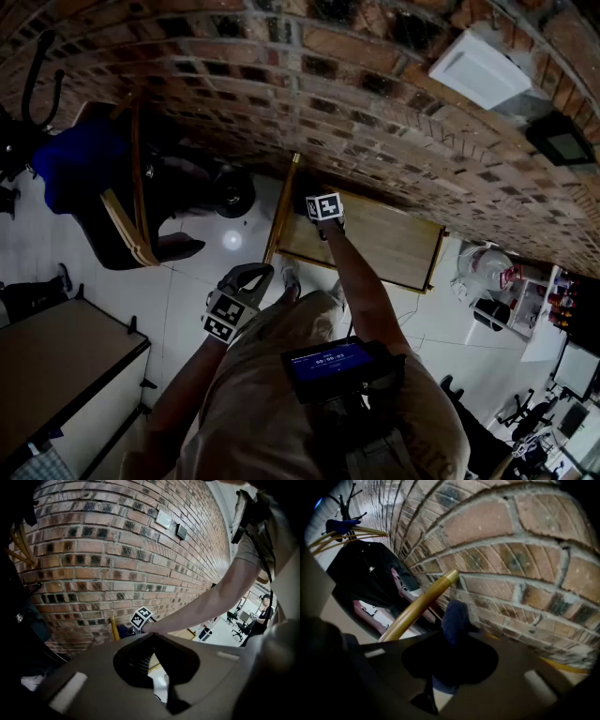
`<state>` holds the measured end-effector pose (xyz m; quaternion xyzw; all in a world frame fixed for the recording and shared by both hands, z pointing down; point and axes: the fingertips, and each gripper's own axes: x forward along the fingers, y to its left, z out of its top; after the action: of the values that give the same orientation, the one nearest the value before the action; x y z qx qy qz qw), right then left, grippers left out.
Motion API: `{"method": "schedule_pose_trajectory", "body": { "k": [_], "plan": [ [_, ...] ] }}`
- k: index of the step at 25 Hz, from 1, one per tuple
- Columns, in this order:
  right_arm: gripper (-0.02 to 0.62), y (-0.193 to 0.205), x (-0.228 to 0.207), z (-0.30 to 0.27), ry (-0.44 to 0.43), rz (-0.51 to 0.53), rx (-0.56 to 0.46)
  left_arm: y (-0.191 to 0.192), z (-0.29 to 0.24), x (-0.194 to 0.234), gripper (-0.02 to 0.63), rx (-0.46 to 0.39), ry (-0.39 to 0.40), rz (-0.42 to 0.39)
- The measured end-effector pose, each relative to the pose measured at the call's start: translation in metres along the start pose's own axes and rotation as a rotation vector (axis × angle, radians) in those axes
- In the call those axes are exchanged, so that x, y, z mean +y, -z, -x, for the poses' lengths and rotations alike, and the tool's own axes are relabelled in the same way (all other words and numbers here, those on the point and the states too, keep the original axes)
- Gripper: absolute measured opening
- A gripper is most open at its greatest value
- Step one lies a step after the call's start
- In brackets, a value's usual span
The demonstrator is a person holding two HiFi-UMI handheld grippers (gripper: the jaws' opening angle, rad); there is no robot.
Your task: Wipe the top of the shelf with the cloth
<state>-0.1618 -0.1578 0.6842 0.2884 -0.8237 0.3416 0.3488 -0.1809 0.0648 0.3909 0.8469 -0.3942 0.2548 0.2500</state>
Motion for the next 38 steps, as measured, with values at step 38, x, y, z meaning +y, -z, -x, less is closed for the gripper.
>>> {"method": "schedule_pose_trajectory", "body": {
  "k": [38],
  "plan": [
    [0.074, 0.147, -0.229, 0.109, 0.276, -0.114, 0.203, -0.033, -0.081, -0.053, 0.003, 0.054, 0.013, -0.023]
  ]
}}
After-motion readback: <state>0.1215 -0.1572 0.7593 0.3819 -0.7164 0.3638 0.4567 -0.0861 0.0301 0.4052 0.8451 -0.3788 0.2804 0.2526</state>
